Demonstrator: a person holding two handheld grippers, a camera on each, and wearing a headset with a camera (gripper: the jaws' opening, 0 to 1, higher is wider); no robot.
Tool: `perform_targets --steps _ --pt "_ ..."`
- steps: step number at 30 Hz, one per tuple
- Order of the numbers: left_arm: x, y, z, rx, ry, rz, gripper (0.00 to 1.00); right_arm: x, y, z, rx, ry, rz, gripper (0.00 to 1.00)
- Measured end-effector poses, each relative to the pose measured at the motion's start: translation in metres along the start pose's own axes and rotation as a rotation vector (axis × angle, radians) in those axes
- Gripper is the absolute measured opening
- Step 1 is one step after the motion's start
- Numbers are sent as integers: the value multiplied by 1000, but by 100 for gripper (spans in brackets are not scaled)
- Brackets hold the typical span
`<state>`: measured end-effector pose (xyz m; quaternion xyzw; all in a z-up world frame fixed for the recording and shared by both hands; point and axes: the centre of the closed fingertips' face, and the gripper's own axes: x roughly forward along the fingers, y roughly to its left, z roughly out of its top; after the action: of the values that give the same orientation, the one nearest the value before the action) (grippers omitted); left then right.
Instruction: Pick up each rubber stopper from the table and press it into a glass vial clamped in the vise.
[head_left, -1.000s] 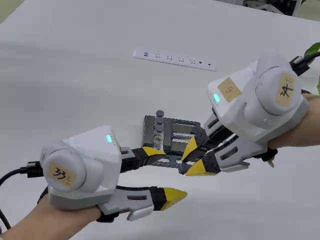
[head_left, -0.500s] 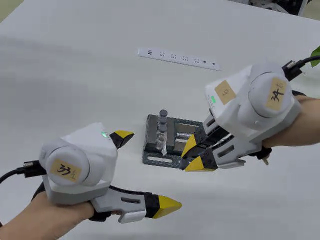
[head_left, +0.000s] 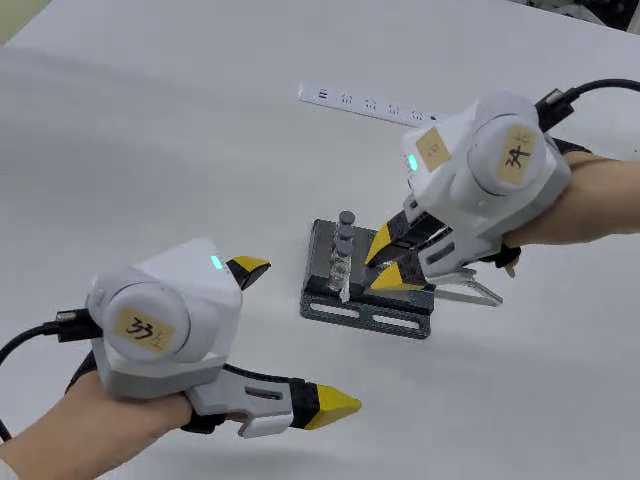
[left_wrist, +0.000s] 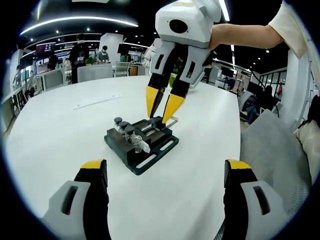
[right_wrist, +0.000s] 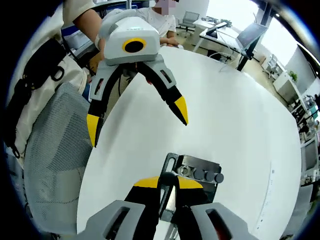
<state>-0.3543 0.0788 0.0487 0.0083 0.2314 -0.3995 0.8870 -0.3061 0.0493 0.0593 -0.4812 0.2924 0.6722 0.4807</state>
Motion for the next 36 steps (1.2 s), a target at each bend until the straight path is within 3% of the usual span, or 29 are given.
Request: perform_targets --steps 13,36 --pt "-3 7 -4 -25 -6 9 97 18 -24 -4 -29 51 3 6" --pt "-8 7 -14 -54 2 12 98 33 -27 -4 -48 95 39 6"
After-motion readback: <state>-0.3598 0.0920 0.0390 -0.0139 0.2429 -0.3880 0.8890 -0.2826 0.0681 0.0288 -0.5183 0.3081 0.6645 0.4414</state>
